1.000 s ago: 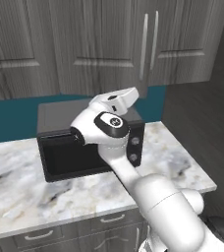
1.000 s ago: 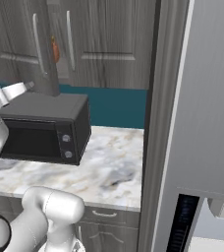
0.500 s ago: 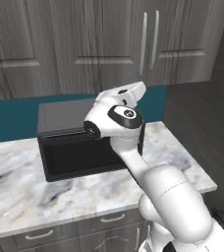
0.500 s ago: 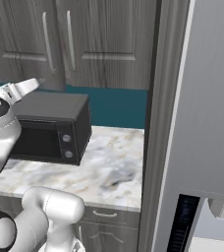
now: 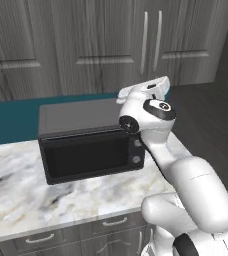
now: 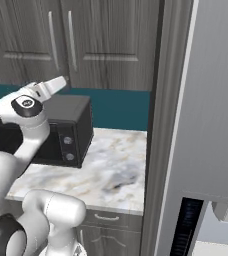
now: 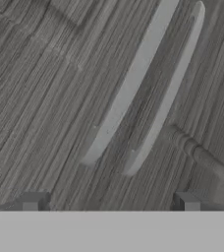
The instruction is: Pick the jar and candle from the dining table and place them in the open cabinet. Close the cabinet after placing the objects.
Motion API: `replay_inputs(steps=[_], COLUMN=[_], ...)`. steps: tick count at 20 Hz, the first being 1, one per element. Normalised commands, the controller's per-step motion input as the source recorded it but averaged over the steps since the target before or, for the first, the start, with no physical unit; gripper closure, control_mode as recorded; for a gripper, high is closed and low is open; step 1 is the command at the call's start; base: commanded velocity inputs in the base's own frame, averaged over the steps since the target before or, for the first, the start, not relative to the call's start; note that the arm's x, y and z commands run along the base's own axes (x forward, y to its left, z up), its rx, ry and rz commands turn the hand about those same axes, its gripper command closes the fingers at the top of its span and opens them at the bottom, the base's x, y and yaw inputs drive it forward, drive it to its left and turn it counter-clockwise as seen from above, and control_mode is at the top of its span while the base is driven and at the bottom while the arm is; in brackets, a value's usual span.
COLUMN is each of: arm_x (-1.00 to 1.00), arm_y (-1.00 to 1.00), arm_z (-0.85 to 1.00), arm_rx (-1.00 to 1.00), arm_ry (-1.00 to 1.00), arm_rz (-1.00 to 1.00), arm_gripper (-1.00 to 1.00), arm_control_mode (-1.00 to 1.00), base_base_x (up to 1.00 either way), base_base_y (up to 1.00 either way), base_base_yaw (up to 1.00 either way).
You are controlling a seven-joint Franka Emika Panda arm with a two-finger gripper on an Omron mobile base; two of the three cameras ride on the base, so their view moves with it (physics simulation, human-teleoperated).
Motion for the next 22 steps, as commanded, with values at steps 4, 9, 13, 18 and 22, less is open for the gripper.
replay_inputs(steps=[4, 9, 13, 18, 22], arm_x=[0.47, 0.83, 1.0, 1.0, 0.84], arm_y=[-0.77, -0.68, -0.6, -0.58, -0.57], arm_z=[-0.06, -0.21, -0.27, -0.32, -0.2], arm_rx=[0.02, 0.07, 0.08, 0.09, 0.07], arm_ry=[0.0, 0.06, 0.11, 0.12, 0.11], arm_rz=[0.22, 0.31, 0.34, 0.34, 0.33], arm_gripper=[-1.0, -1.0, -1.0, -1.0, -1.0], arm_control_mode=[-1.0, -1.0, -1.0, -1.0, -1.0], base_base_x=[0.0, 0.0, 0.0, 0.0, 0.0], base_base_y=[0.0, 0.0, 0.0, 0.0, 0.0], base_base_yaw=[0.0, 0.0, 0.0, 0.0, 0.0])
